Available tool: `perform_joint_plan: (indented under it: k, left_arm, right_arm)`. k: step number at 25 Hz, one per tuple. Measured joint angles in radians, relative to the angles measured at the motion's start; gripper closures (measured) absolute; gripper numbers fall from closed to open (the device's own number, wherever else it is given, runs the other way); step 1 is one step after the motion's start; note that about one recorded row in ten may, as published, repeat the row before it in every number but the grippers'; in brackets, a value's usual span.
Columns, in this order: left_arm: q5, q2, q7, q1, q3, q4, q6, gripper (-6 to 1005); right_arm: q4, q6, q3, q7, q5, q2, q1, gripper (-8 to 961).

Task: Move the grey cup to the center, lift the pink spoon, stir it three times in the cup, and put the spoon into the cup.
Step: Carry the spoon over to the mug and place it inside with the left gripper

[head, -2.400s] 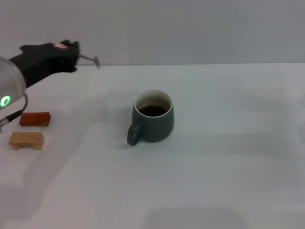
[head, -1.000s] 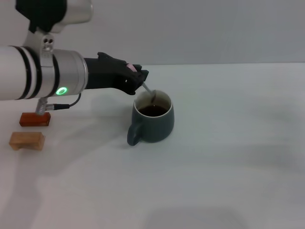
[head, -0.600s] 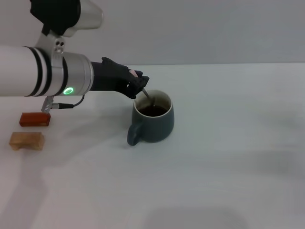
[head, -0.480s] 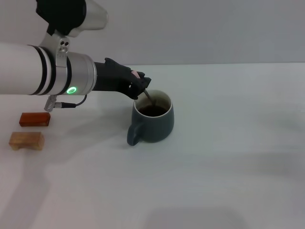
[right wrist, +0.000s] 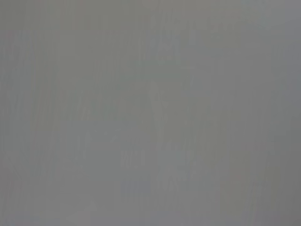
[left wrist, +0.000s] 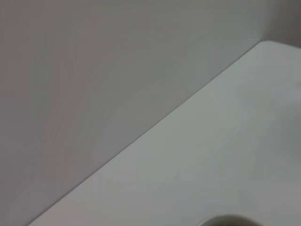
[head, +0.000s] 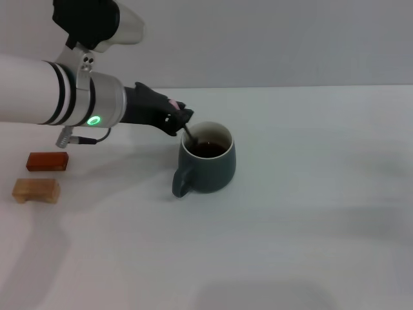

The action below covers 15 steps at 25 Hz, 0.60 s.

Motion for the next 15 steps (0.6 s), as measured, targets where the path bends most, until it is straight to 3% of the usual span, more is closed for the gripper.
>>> perform_joint_plan:
  k: [15]
  left_arm:
    - [0.022, -0.001, 0.012, 0.004, -0.032, 0.03, -0.067, 854]
  right_arm:
    - [0.008, 0.0, -0.005, 0.0, 0.0, 0.0, 0.003, 933]
